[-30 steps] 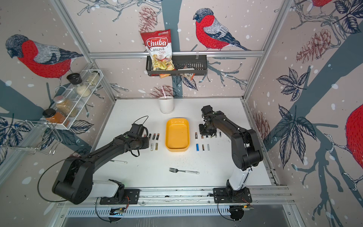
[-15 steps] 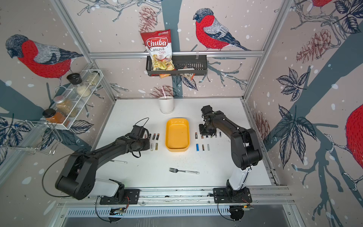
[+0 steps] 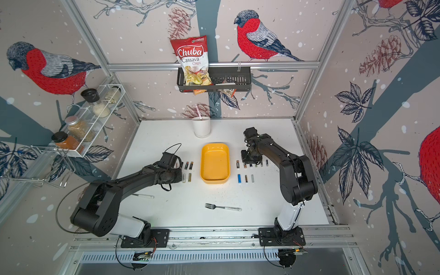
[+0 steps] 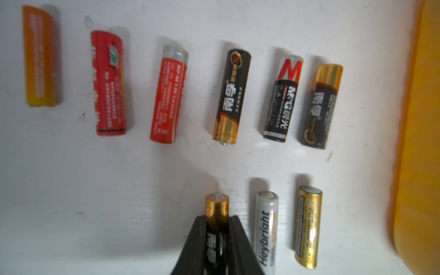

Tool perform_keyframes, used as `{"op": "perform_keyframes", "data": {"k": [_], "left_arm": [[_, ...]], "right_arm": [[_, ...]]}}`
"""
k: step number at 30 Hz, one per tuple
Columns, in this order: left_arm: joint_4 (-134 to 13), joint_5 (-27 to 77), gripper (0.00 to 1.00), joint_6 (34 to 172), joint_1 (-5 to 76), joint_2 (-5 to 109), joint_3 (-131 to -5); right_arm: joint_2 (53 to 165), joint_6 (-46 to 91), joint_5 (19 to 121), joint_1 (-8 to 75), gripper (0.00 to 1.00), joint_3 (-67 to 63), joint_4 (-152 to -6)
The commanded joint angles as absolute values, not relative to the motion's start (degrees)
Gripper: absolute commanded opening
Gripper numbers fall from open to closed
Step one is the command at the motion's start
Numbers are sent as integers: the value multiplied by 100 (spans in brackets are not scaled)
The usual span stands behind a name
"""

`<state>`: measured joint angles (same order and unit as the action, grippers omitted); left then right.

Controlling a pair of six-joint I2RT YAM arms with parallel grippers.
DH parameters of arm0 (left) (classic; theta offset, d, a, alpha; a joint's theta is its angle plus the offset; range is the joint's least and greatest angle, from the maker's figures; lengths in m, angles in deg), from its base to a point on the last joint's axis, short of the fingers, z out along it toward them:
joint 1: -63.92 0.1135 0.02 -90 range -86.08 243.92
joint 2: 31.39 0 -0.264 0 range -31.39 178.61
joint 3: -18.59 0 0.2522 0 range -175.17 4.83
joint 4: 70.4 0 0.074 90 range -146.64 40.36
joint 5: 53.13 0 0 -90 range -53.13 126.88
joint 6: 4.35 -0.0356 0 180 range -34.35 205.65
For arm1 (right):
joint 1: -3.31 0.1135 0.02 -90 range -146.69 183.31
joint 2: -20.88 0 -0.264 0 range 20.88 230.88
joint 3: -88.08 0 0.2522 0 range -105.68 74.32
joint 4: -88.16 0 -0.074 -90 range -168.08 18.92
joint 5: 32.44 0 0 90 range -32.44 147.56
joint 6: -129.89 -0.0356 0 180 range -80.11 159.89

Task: Take the batteries out of the storage box
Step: Place the battery at the center of the board.

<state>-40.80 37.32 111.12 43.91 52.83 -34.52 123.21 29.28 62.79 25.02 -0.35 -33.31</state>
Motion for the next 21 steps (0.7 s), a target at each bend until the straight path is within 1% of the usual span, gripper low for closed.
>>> {"op": "perform_keyframes", "data": {"k": [1, 7, 13, 16, 21], "left_arm": [[-4202, 3723, 13, 11114, 4406, 5340, -3449], [-4206, 3670, 14, 11113, 4406, 5420, -3445], [-4219, 3618, 16, 11125, 4406, 5421, -3417], [-4189, 3582, 19, 11140, 4404, 5387, -3398], [-4156, 3574, 20, 11158, 4406, 5342, -3371]], "right_arm": [[12343, 2961, 6231, 2518, 30, -89, -3242], [12340, 2964, 6231, 2513, 30, -87, -3238], [12339, 2960, 6230, 2519, 30, -96, -3239], [12335, 2964, 6231, 2516, 30, -101, -3239], [12336, 2952, 6240, 2520, 30, -82, -3258]]}}
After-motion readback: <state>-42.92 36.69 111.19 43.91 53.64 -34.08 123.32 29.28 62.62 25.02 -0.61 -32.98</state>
